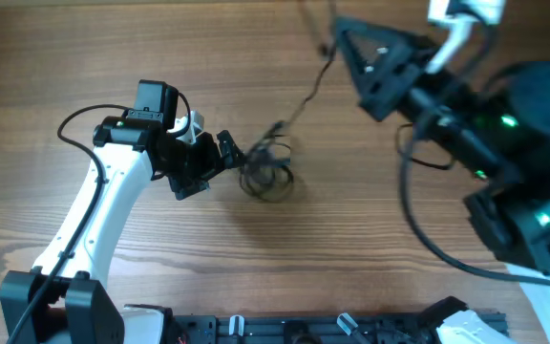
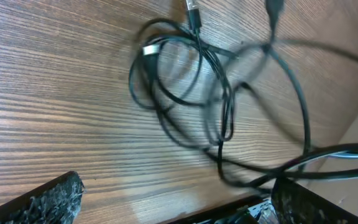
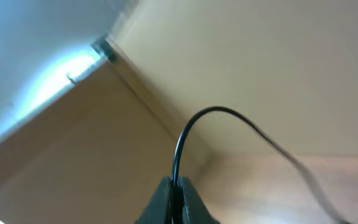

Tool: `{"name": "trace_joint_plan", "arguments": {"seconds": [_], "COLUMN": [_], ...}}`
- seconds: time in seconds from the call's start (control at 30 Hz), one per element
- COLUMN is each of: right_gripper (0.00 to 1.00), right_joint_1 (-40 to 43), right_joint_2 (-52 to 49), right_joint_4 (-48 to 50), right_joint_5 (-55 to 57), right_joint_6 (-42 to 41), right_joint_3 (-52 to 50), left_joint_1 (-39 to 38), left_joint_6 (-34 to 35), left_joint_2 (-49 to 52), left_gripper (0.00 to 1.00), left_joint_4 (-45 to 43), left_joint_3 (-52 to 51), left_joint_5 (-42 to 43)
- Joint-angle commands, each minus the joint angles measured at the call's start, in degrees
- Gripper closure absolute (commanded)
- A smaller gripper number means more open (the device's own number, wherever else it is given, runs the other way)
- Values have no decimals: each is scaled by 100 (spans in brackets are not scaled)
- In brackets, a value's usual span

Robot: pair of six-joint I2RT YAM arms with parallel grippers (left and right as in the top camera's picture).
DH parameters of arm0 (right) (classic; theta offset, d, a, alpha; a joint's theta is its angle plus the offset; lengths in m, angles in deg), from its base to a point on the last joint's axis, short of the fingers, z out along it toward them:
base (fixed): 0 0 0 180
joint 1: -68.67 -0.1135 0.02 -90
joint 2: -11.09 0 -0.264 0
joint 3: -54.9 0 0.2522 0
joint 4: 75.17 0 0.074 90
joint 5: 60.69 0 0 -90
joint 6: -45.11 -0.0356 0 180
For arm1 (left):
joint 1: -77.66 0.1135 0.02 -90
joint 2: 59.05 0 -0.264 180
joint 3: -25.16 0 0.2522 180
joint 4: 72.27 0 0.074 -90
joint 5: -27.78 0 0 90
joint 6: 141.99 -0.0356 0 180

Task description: Untangle cables

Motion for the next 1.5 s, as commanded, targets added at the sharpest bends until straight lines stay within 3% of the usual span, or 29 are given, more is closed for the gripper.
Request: {"name": "trace_joint_plan", "arguments": {"seconds": [0.0,0.1,0.2,0.37,0.47,0.6,0.7,0.77,0.87,0.97,1.03,1.1,1.17,1.27,1.3,1.33,1.4,1.43,1.47], "right_gripper": [95,95,95,95,95,95,95,95,95,96,96,96,96,96,95,94,73,55,20], "right_joint_1": [136,136,136,133,107,103,103,103,103,103,103,105,144,363,433,496,505,498,494], "right_joint_2": [227,168,-293,-1193,-1700,-1738,-1749,-1738,-1985,-2662,-3082,-3418,-3580,-3580,-3582,-3593,-3604,-3604,-3604], "right_joint_4": [868,1182,1145,-83,960,1019,289,-949,-2623,-3578,-3834,-4402,-5064,-6127,-6284,-6459,-6885,-7031,-7193], "right_joint_5": [0,326,404,184,-695,245,1257,1558,1528,468,-391,-538,385,2780,2898,2870,2848,2846,2846], "right_joint_6": [-824,-901,-883,-933,-1746,-1401,-573,157,177,184,184,236,575,704,968,1283,1567,1576,1578], "right_joint_3": [114,555,1703,2533,2549,3235,4157,4599,4597,4597,4597,4597,4597,4592,4590,4581,4577,4577,4577], "left_joint_1": [-15,-15,-15,-160,-326,-369,-369,-374,-505,-820,-955,-975,-975,-975,-975,-975,-975,-975,-977], "left_joint_6": [-72,-72,-70,-72,-70,-74,-74,-74,-72,-68,260,649,817,813,813,815,820,837,826], "left_joint_2": [37,37,37,37,37,37,37,37,37,37,37,37,37,37,37,37,37,37,37], "left_gripper": [0,0,0,0,0,0,0,0,0,0,0,0,0,0,0,0,0,0,0], "left_joint_4": [-85,-105,-127,-214,-378,-435,-452,-498,-616,-693,-717,-678,-560,-356,-367,-391,-472,-501,-507], "left_joint_3": [-48,-48,-48,-48,-48,-48,-48,-48,-48,-48,-48,-48,-48,-48,-48,-48,-48,-48,-48], "left_joint_5": [46,46,50,72,70,22,20,26,28,24,-26,-313,-656,-857,-859,-859,-857,-813,-533]}}
